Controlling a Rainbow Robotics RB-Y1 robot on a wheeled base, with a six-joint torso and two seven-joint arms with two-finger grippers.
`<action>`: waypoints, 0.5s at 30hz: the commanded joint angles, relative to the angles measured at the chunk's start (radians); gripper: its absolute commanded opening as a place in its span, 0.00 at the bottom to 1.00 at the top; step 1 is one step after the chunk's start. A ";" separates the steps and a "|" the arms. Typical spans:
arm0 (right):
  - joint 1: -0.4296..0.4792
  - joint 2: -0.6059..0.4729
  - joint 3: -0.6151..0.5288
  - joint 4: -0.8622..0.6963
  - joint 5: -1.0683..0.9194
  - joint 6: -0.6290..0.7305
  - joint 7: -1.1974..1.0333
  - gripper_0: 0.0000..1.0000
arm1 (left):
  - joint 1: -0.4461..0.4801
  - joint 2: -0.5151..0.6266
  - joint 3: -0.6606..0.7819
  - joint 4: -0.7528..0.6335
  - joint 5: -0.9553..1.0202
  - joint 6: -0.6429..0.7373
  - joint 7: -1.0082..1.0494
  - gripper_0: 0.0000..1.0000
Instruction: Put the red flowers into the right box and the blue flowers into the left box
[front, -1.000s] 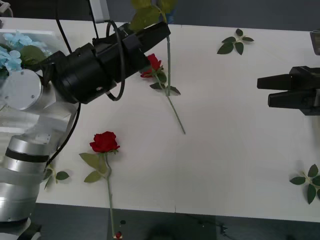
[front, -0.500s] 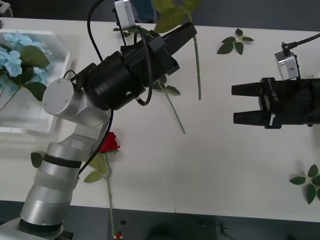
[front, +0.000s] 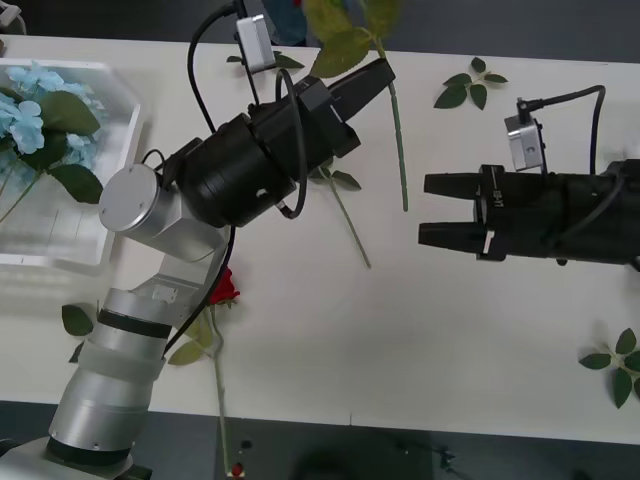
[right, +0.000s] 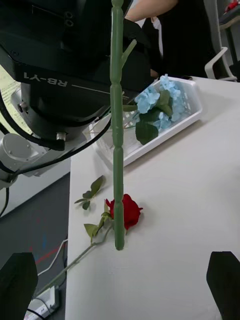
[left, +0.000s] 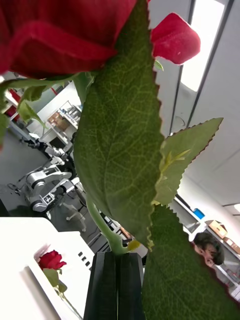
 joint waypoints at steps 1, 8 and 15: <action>0.000 0.019 0.018 -0.024 -0.005 -0.037 0.013 1.00 | 0.001 -0.014 -0.028 -0.018 0.014 0.009 -0.028 0.00; -0.009 0.052 0.057 -0.024 -0.005 -0.091 0.013 1.00 | 0.034 -0.012 -0.053 -0.016 0.014 0.009 -0.028 0.00; -0.046 0.065 0.118 -0.024 -0.005 -0.170 0.013 1.00 | 0.041 -0.012 -0.070 -0.012 0.002 0.008 -0.028 0.00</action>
